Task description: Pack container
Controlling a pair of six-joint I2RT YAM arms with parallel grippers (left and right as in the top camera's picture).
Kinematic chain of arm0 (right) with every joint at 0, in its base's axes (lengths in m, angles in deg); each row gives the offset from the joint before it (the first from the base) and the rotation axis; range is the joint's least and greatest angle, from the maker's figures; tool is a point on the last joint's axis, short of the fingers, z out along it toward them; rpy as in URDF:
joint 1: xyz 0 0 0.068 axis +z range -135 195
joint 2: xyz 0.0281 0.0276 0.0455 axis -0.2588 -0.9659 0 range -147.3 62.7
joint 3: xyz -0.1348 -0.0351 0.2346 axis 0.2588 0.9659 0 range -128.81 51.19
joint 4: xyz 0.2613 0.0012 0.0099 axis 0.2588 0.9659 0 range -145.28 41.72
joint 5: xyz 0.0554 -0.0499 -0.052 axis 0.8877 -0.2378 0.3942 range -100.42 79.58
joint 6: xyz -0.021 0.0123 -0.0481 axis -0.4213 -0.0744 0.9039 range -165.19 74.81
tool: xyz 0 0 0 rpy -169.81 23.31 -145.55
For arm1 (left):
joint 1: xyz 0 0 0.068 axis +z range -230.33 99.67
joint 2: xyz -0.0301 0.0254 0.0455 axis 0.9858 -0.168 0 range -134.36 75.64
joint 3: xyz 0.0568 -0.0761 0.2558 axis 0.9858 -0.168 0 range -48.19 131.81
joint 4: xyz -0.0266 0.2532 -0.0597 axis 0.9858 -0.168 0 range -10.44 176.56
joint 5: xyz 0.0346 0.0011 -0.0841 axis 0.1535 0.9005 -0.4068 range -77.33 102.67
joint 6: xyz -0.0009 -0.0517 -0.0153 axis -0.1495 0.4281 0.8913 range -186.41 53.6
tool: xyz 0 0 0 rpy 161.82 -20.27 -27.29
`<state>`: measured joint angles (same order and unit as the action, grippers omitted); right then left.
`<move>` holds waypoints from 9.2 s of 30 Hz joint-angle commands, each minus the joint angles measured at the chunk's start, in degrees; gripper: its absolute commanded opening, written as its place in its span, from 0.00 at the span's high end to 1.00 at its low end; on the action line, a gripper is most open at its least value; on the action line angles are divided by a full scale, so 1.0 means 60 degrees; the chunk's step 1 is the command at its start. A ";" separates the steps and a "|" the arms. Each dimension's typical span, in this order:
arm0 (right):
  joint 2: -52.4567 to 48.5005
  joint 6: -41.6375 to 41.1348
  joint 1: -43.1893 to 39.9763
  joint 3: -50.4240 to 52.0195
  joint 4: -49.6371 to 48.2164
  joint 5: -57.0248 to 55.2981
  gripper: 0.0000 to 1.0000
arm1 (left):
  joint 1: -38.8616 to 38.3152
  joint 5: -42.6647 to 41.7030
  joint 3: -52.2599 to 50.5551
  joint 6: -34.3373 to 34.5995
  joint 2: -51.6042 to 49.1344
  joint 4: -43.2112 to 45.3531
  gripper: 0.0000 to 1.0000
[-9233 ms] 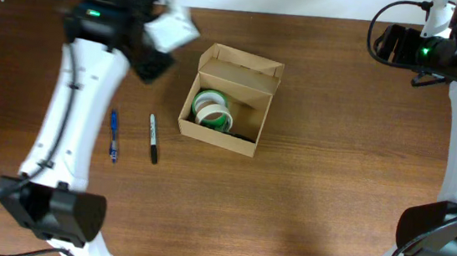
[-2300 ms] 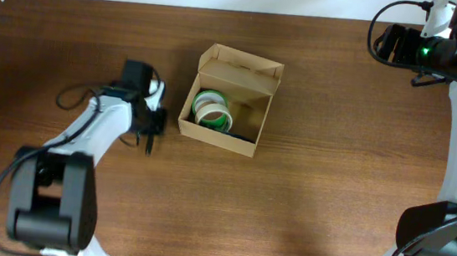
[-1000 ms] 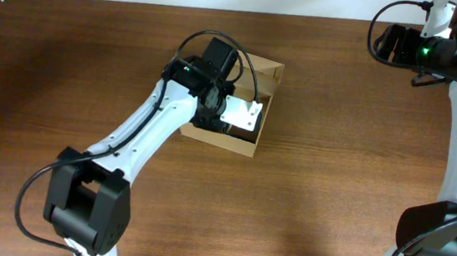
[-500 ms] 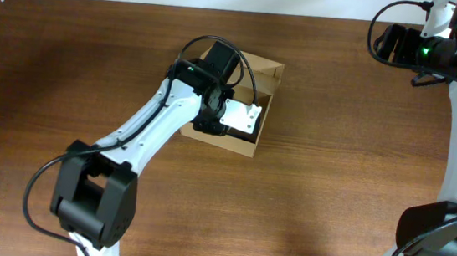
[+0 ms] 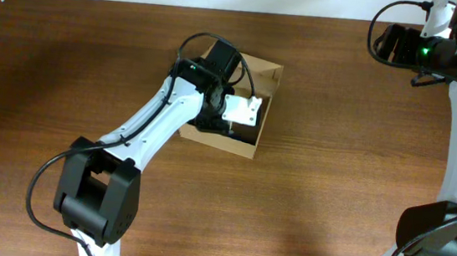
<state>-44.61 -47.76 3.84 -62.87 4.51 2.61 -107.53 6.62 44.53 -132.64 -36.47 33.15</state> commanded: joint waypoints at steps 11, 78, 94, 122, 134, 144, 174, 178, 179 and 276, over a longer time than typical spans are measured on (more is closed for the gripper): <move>0.0197 0.0025 -0.0022 -0.0186 -0.0004 0.0044 0.01 | 0.0044 0.0969 0.2601 0.2925 0.2186 -0.0240 0.60; -0.3628 -0.1909 0.3461 0.1650 -0.2761 0.3705 0.96 | 0.5625 -0.1049 0.2677 0.8145 -0.0546 -0.1982 0.84; -0.3632 -0.1916 0.2113 0.1654 -0.1927 0.3869 0.96 | 0.5625 -0.5537 0.2677 0.8597 -0.2448 -0.0878 0.98; -0.5031 -0.2918 0.2412 0.1654 -0.3741 0.6120 0.96 | 0.4914 -0.9107 0.2677 1.1624 -0.5286 0.2656 0.98; -0.5074 -0.3126 0.2739 0.1654 -0.5384 0.6630 0.96 | 0.4830 -0.9133 0.2677 1.1836 -0.5293 0.3672 0.98; -0.5071 -0.4240 0.2619 0.1625 -0.7107 0.8156 0.96 | 0.4943 -1.0652 0.2834 1.3468 -0.5220 0.6969 0.98; -0.3748 -0.1464 0.3096 -0.0688 -0.1752 0.6579 0.96 | 0.4830 -0.9490 0.2871 1.0225 -0.2579 0.2958 0.98; -0.3493 -0.1060 0.3315 -0.0940 -0.0900 0.6145 0.96 | 0.4823 -0.8925 0.2871 0.9384 -0.1963 0.1861 0.98; -0.3428 -0.1060 0.3370 -0.0951 -0.0801 0.6120 0.96 | 0.4823 -0.8743 0.2871 0.9337 -0.1818 0.1639 0.98; 1.2557 -0.2262 0.4299 0.4801 0.5595 -0.5399 0.70 | 0.3668 0.2521 -0.4703 0.8848 1.2324 -0.2714 0.01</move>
<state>30.93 -59.76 29.76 -37.58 38.35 -27.59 -85.76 21.14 19.55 -80.40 36.68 14.72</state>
